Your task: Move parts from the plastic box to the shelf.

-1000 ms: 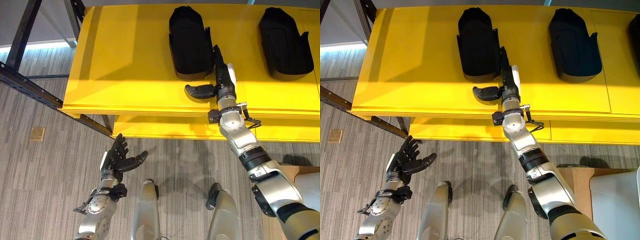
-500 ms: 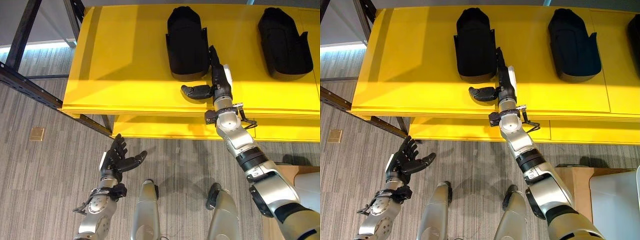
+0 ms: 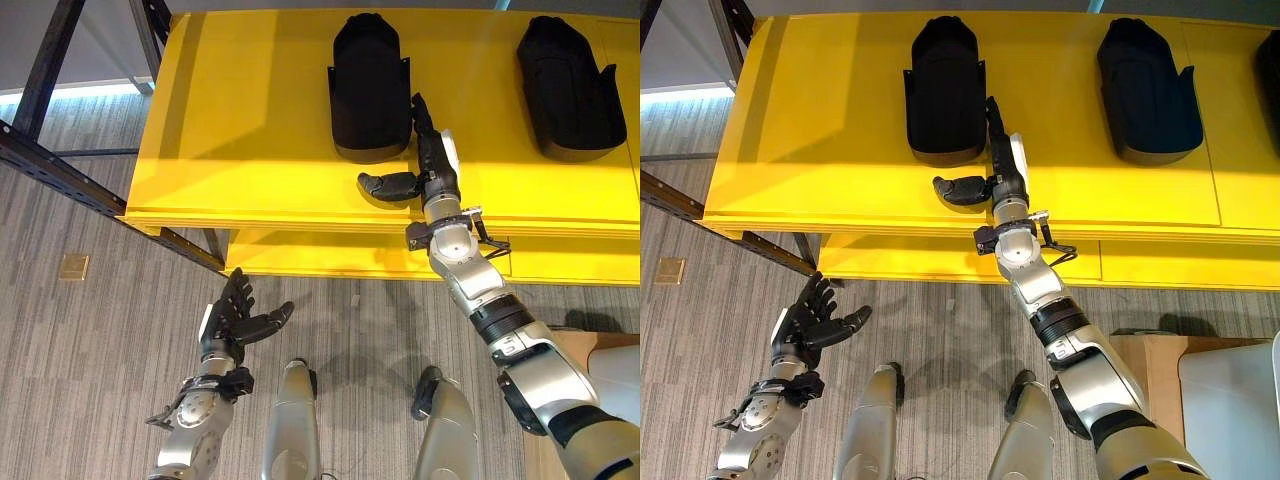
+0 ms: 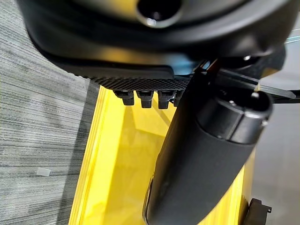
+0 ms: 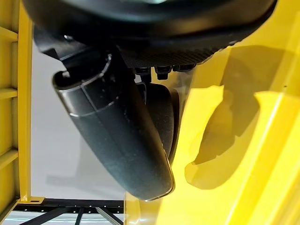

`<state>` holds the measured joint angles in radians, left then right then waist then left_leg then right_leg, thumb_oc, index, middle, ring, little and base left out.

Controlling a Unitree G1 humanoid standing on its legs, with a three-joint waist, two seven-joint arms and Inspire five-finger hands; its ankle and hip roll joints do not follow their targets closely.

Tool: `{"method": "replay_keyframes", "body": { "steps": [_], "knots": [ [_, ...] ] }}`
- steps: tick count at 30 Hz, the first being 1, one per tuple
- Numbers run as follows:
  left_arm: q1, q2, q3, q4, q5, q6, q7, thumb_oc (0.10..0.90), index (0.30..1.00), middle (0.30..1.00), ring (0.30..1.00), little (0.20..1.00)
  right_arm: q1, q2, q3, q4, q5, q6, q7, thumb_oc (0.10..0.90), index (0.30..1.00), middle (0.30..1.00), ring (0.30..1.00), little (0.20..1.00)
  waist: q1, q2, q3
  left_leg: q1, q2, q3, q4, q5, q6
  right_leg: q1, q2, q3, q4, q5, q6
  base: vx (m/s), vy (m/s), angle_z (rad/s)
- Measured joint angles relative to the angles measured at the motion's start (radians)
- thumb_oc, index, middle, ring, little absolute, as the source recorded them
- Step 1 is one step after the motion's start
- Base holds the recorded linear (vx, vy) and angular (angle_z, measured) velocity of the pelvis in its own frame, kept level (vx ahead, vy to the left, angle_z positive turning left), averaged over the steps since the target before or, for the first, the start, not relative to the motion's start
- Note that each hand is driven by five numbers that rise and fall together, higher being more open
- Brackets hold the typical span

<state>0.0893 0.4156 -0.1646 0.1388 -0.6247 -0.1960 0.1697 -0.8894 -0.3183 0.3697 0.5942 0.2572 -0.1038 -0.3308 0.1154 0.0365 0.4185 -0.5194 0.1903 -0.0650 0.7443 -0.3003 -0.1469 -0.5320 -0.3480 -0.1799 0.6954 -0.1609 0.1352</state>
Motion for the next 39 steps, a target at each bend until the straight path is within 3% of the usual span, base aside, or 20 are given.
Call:
{"method": "replay_keyframes", "body": {
  "steps": [14, 22, 31, 39],
  "knots": [
    [0.0, 0.0, 0.0, 0.0, 0.0, 0.0, 0.0, 0.9, 1.0, 1.0, 1.0, 1.0, 0.007, -0.011, -0.007, -0.017, -0.009, 0.003, 0.004, 0.9, 1.0, 1.0, 1.0, 1.0, -0.001, -0.002, 0.0, -0.002, 0.0, -0.001, 0.001, 0.0, 0.0, -0.001, 0.002, 0.0, -0.001, 0.0, 0.0, 0.0, 0.0, 0.0],
    [-0.009, 0.0, 0.002, 0.0, 0.0, 0.001, 0.002, 0.9, 1.0, 1.0, 1.0, 1.0, 0.053, -0.025, -0.048, -0.121, -0.014, 0.007, -0.018, 0.9, 1.0, 1.0, 1.0, 1.0, -0.002, -0.009, 0.005, -0.003, 0.001, -0.001, 0.0, 0.0, 0.0, -0.001, 0.003, 0.0, -0.003, 0.001, 0.0, 0.0, 0.0, 0.0],
    [-0.014, 0.0, 0.001, 0.0, 0.001, 0.002, 0.0, 0.9, 1.0, 1.0, 1.0, 1.0, 0.113, -0.044, -0.084, -0.246, -0.053, 0.001, -0.04, 0.9, 1.0, 1.0, 1.0, 1.0, -0.03, -0.015, 0.008, -0.001, 0.008, 0.001, -0.001, 0.0, 0.0, -0.002, 0.01, 0.001, -0.005, 0.001, 0.0, 0.0, -0.002, 0.0],
    [-0.011, -0.005, 0.001, 0.0, 0.001, 0.007, 0.0, 0.9, 1.0, 1.0, 1.0, 1.0, 0.234, -0.042, -0.121, -0.361, -0.083, -0.012, -0.04, 0.9, 1.0, 1.0, 1.0, 1.0, -0.035, -0.016, 0.009, 0.018, 0.018, 0.007, -0.022, 0.003, -0.004, 0.008, 0.022, 0.002, -0.018, 0.003, -0.003, 0.0, -0.005, -0.02]
  ]
}}
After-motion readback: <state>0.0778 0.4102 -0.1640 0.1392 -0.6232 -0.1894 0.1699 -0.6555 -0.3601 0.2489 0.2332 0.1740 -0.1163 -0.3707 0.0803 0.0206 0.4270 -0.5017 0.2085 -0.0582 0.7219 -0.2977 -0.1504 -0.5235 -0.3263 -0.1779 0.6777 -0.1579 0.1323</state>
